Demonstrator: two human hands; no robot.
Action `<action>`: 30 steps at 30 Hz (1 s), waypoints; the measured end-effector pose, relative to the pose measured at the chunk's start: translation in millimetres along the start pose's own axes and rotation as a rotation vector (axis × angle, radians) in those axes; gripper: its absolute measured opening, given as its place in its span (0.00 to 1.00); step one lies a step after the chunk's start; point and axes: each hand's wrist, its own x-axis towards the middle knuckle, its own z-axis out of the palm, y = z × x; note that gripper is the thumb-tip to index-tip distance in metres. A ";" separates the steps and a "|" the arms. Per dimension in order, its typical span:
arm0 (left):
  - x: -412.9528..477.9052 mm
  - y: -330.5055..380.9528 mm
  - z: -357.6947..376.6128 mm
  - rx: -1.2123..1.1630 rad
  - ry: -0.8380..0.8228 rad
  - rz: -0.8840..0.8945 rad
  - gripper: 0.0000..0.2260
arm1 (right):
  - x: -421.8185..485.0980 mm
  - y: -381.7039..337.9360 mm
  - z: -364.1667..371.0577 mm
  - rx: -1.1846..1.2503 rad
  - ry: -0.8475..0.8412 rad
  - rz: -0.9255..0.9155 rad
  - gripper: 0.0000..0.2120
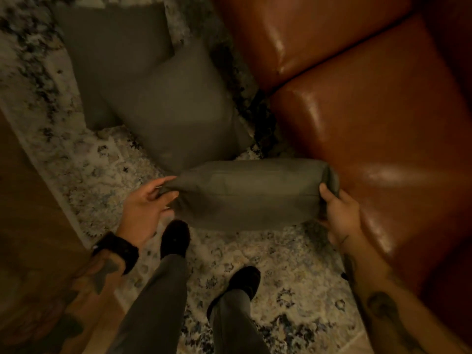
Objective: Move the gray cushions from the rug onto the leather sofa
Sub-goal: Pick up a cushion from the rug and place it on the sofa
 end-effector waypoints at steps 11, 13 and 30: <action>-90.7 298.8 29.5 0.207 -0.161 0.463 0.16 | -195.5 -175.7 -85.8 0.294 0.148 -0.192 0.14; -105.1 340.6 52.6 0.235 -0.216 0.521 0.15 | -211.8 -200.9 -107.5 0.328 0.199 -0.247 0.23; -164.7 422.4 426.9 0.525 -0.505 0.703 0.16 | -126.7 -241.2 -392.7 0.469 0.636 -0.268 0.26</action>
